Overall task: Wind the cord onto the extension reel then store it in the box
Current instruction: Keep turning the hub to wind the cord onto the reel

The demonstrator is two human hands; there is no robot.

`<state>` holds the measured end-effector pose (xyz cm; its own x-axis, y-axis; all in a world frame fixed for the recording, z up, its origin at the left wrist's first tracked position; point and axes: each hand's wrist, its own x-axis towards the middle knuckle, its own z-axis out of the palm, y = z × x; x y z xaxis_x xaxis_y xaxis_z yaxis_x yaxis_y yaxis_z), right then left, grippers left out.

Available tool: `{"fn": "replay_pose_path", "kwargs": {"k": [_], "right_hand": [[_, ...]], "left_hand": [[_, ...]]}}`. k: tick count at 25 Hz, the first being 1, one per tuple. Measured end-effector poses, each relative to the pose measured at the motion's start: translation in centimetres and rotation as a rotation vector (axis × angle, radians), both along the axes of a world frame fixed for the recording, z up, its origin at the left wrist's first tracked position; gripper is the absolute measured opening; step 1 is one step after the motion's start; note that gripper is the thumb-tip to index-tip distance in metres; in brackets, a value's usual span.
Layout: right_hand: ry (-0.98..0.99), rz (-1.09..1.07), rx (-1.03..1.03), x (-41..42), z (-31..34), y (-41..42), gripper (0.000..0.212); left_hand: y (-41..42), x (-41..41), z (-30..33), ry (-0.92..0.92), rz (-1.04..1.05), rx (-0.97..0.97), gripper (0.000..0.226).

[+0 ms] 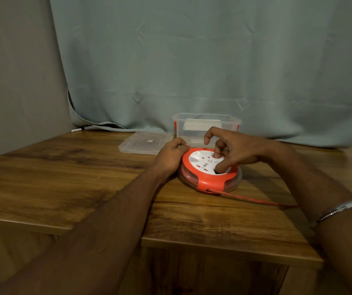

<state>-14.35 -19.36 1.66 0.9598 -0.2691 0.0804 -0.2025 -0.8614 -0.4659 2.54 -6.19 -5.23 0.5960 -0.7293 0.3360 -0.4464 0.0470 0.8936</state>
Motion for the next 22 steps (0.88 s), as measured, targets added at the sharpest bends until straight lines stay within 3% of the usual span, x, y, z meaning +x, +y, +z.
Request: {"fn": "replay_pose_path", "kwargs": {"k": [11, 16, 22], "right_hand": [[-0.003, -0.058, -0.101, 0.4, 0.0, 0.6, 0.054], [-0.019, -0.074, -0.203, 0.6, 0.0, 1.9, 0.033], [-0.035, -0.085, -0.168, 0.9, -0.1, 1.9, 0.041]], "left_hand": [[-0.2, 0.1, -0.1, -0.002, 0.014, 0.016, 0.022], [-0.1, 0.1, -0.1, 0.012, -0.005, -0.013, 0.022], [-0.1, 0.1, -0.1, -0.008, -0.008, -0.007, 0.024]]}}
